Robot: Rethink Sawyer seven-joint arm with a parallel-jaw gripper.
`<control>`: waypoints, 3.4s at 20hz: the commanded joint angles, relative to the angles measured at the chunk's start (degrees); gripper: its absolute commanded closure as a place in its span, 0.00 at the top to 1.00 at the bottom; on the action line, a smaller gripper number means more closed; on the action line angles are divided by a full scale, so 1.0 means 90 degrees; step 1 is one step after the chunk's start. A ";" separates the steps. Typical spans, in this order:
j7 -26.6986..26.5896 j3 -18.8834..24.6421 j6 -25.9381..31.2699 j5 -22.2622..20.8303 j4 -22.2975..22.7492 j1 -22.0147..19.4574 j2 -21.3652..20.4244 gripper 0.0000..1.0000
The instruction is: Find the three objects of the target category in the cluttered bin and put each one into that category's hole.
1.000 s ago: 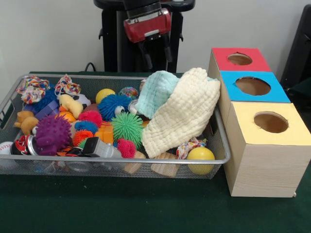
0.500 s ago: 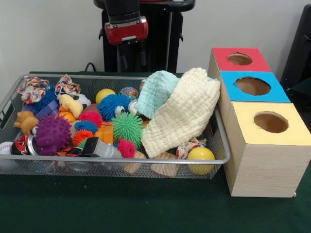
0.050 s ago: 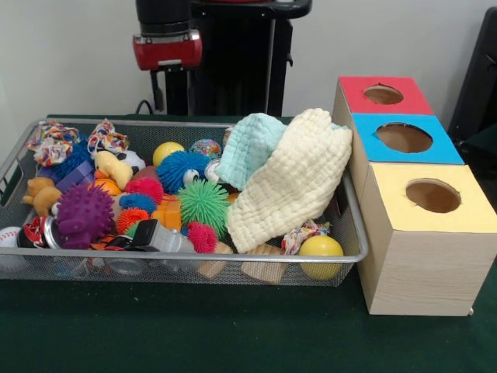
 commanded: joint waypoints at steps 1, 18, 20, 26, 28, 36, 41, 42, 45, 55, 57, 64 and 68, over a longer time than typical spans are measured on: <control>0.0101 0.0270 0.0930 -0.0381 -0.1437 -0.0490 -0.0010 1.00; -0.0102 0.0272 0.1797 -0.1023 -0.2475 -0.0729 0.0090 1.00; 0.0083 0.0014 0.1694 -0.1159 -0.2575 -0.0558 0.0200 1.00; 0.0669 -0.1050 0.1073 -0.1589 -0.2912 0.0153 0.0771 1.00; 0.0780 -0.1304 0.0903 -0.1679 -0.3027 0.0349 0.0965 1.00; 0.1023 -0.1909 0.1078 -0.1510 -0.3398 0.0840 0.1613 1.00; 0.0664 -0.2016 0.1573 -0.1533 -0.3444 0.0808 0.1556 1.00; 0.0588 -0.2047 0.1668 -0.1542 -0.3439 0.0767 0.1507 1.00; 0.0366 -0.2169 0.1867 -0.1625 -0.3461 0.0676 0.1395 1.00; 0.0430 -0.1820 0.0923 -0.1923 -0.3620 0.0002 0.1571 1.00; 0.0685 -0.1594 0.0518 -0.1819 -0.3563 -0.0285 0.1676 1.00; 0.0678 -0.1277 0.0676 -0.1694 -0.3506 -0.0528 0.1703 1.00; 0.0655 -0.0679 0.0451 -0.1750 -0.3399 -0.1076 0.1861 1.00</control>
